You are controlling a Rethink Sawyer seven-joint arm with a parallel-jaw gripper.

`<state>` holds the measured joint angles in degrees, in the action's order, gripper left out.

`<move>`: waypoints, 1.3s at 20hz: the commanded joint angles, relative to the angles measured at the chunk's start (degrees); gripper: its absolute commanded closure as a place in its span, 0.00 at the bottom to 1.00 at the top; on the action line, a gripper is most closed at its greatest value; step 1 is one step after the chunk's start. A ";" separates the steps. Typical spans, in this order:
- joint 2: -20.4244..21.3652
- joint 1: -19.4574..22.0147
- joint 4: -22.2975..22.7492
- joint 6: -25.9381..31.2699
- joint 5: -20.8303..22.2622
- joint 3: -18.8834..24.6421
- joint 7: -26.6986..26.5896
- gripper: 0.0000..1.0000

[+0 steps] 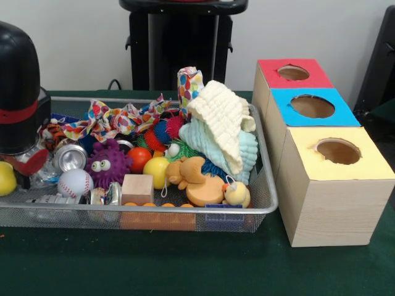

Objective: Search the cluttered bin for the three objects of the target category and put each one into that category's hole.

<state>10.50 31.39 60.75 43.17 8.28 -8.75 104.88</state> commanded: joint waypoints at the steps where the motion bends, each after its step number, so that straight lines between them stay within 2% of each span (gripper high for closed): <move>1: 1.47 5.65 1.35 -9.04 5.49 -4.15 4.09 1.00; 3: 4.54 5.28 3.74 -9.65 5.53 -3.99 3.54 1.00; 5: 6.94 4.41 4.87 -6.98 5.55 -4.67 2.61 1.00; 8: 8.88 2.89 5.38 -2.81 5.77 -6.27 2.00 1.00; 12: 10.01 2.39 5.56 -1.56 5.79 -6.99 1.37 1.00; 21: 9.66 4.10 4.41 -0.71 5.65 -4.59 -1.41 1.00; 24: 6.08 5.10 1.87 -0.72 5.62 -3.56 -0.54 1.00; 26: 3.92 7.39 2.59 -3.02 3.88 -0.66 -0.05 1.00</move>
<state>17.51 33.07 67.49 46.99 9.89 -12.59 104.87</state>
